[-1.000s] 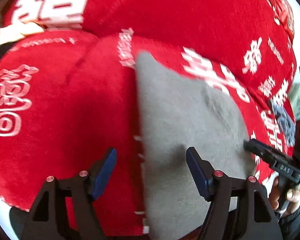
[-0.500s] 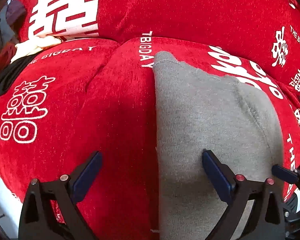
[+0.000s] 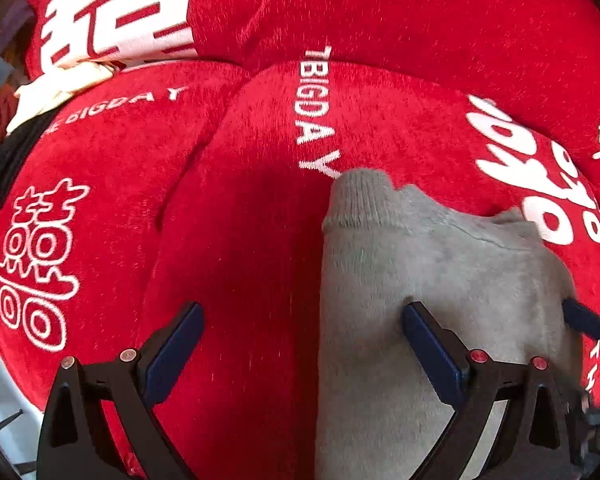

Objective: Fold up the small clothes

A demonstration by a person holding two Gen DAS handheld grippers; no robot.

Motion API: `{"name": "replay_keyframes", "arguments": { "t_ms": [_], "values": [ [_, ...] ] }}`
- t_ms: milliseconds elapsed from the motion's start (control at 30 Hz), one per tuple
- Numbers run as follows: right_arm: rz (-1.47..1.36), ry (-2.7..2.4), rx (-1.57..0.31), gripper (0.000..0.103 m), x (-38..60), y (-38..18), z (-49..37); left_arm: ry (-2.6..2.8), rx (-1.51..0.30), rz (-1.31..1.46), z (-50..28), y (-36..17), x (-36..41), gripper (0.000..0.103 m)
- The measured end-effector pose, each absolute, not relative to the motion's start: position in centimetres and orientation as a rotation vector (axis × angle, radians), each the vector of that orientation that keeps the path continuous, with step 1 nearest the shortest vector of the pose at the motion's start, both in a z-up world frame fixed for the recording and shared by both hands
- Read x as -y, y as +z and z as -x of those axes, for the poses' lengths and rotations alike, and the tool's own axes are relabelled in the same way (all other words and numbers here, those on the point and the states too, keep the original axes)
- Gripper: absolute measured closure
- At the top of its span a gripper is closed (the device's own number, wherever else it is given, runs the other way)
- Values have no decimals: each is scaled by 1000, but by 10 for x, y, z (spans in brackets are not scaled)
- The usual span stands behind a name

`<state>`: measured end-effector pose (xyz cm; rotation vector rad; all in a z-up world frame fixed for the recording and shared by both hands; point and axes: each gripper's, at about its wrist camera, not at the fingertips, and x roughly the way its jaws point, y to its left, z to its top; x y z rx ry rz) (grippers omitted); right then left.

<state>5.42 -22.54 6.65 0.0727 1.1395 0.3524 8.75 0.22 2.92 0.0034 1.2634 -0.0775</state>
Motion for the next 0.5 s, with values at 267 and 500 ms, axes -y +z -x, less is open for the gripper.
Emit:
{"name": "replay_keyframes", "arguments": {
  "t_ms": [267, 500],
  "values": [
    [-133, 317, -1119, 26, 242, 76, -47, -101, -1230, -35, -87, 38, -1, 2],
    [3, 410, -1049, 26, 201, 101, -5, -158, -1162, -85, -45, 62, 5, 2]
  ]
}}
